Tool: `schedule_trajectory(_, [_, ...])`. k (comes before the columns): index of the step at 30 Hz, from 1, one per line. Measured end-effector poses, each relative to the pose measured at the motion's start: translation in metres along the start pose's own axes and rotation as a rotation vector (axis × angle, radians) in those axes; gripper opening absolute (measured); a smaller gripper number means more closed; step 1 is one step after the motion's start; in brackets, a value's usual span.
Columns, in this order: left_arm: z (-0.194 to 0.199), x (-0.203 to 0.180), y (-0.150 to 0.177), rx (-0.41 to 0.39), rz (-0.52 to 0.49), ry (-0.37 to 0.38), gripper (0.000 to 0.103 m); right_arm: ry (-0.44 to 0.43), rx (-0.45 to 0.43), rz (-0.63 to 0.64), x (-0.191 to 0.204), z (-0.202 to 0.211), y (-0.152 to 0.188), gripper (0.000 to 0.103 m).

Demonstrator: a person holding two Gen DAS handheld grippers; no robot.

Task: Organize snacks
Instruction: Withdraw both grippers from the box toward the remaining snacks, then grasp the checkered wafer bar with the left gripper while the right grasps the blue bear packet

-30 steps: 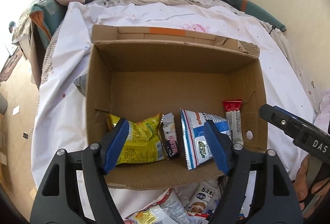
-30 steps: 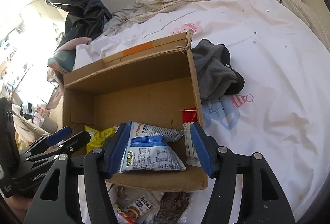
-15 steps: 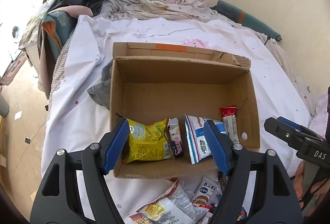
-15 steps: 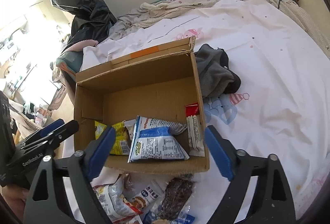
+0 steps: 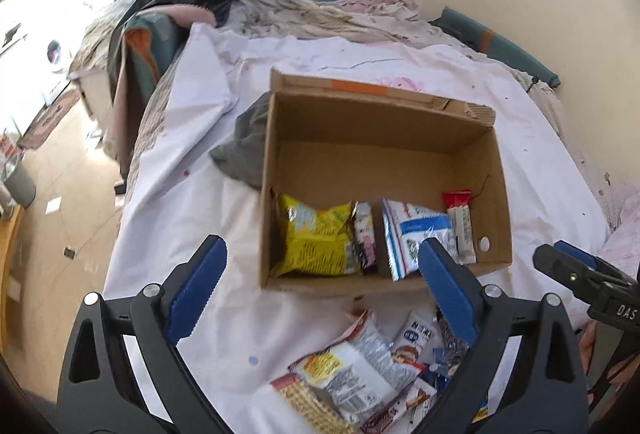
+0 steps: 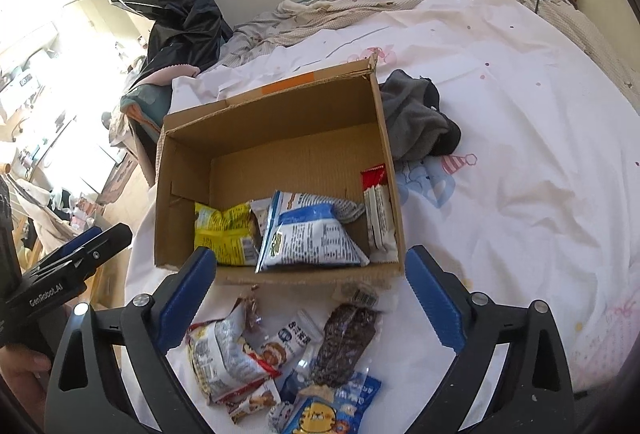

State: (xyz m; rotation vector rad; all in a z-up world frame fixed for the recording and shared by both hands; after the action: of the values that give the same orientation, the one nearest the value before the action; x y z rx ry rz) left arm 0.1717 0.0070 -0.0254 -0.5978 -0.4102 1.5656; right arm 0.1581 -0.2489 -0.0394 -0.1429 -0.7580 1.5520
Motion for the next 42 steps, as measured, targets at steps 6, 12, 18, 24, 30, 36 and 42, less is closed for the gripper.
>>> schedule_trajectory(6, [0.003, 0.021, 0.019, 0.048, 0.083, -0.022, 0.095, -0.010, 0.050, -0.041, -0.008, -0.001, 0.019, 0.098])
schedule_trajectory(12, [-0.003, 0.050, 0.040, 0.119, 0.178, -0.053, 0.095, -0.029, 0.114, -0.103, -0.020, -0.010, 0.033, 0.098])
schedule_trajectory(18, [-0.028, 0.068, 0.068, 0.279, 0.266, -0.036, 0.093, -0.017, 0.158, -0.166, -0.036, -0.015, 0.042, 0.098])
schedule_trajectory(24, [-0.064, 0.063, 0.116, 0.498, 0.364, 0.005, 0.052, -0.030, 0.171, -0.237, -0.047, -0.019, 0.042, 0.098])
schedule_trajectory(30, [-0.081, 0.040, 0.142, 0.587, 0.337, 0.037, 0.052, -0.032, 0.196, -0.262, -0.050, -0.024, 0.044, 0.098])
schedule_trajectory(36, [-0.092, 0.032, 0.153, 0.629, 0.242, -0.041, 0.022, -0.008, 0.238, -0.245, -0.050, -0.030, 0.049, 0.098])
schedule_trajectory(42, [-0.083, 0.034, 0.147, 0.595, 0.212, -0.077, 0.022, -0.037, 0.483, -0.279, -0.050, -0.056, 0.087, 0.098])
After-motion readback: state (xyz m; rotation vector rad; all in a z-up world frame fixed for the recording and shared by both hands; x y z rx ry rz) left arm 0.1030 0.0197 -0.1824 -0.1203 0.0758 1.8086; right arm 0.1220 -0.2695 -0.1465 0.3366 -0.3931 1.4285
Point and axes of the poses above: each gripper's, at about its wrist camera, not at the fingertips, and z roughly against the way its jaws point, x to its left, y to its underside, the point moved 4 cm from there along -z, roughly the way its jaws point, and after that the axes turned 5 degrees about x, right-handed, at the moved point
